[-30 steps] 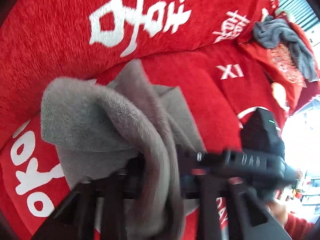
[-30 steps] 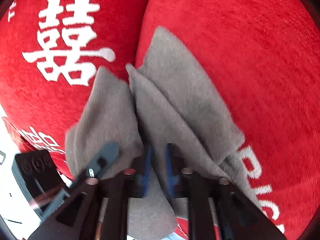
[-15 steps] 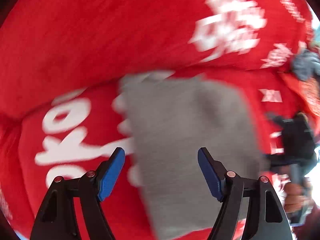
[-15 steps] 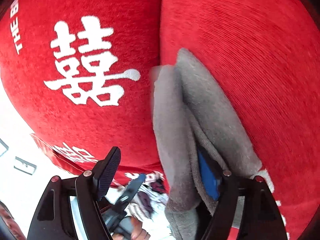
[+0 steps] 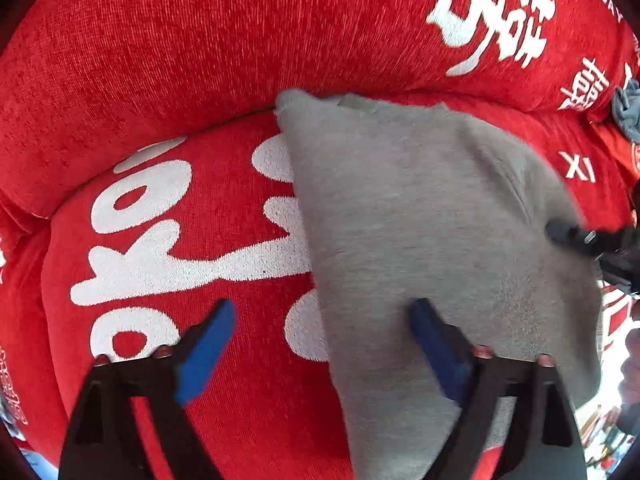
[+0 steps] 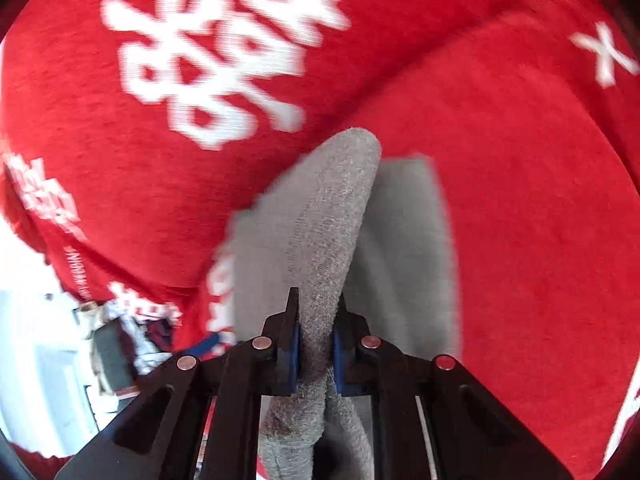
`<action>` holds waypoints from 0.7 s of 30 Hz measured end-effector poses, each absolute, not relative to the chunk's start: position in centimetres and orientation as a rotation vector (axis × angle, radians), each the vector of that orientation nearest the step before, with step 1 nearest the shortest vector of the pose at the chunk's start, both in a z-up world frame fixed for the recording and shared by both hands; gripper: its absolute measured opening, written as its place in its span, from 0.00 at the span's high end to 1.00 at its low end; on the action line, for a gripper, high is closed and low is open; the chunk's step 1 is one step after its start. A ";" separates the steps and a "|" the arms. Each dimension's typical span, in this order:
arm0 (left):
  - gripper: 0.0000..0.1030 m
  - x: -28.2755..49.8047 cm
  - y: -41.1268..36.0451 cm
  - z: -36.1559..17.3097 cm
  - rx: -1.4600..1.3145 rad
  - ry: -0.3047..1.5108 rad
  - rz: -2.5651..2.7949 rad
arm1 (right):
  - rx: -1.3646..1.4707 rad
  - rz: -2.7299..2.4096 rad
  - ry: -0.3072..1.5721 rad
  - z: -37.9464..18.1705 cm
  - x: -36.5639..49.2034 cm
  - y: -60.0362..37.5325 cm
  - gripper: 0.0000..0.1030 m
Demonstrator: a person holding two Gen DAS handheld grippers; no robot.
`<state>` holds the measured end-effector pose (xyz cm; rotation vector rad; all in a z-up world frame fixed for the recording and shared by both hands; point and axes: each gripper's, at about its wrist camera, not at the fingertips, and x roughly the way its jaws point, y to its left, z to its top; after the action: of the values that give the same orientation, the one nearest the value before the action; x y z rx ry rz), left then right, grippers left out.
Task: Fold small clothes
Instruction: 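Lower the folded grey sweater onto the bedspread and open both grippers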
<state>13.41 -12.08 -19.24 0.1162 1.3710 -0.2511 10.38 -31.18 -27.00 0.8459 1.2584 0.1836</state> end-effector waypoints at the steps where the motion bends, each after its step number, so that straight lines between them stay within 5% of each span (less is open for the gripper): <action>1: 0.09 13.4 -12.0 -19.4 0.101 1.383 -0.260 | 0.854 0.166 1.283 -27.9 10.3 -31.5 0.83; 4: 0.09 13.6 -11.4 -18.9 0.103 1.388 -0.252 | 0.982 0.108 1.243 -28.5 8.5 -33.9 0.78; 14: 0.09 10.3 -10.8 -17.0 0.172 1.416 -0.301 | 0.752 0.261 1.208 -19.9 3.8 -30.7 0.73; 19: 0.09 8.3 -12.4 -19.2 0.188 1.460 -0.306 | 0.516 0.280 1.333 -22.2 4.3 -25.6 0.73; 21: 0.09 7.9 -12.4 -20.4 0.184 1.489 -0.297 | 0.407 0.228 1.394 -24.2 4.1 -25.1 0.81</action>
<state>7.90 -12.42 -20.43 0.1837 1.4886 -0.2971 4.07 -25.09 -24.19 0.4075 1.3942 0.2283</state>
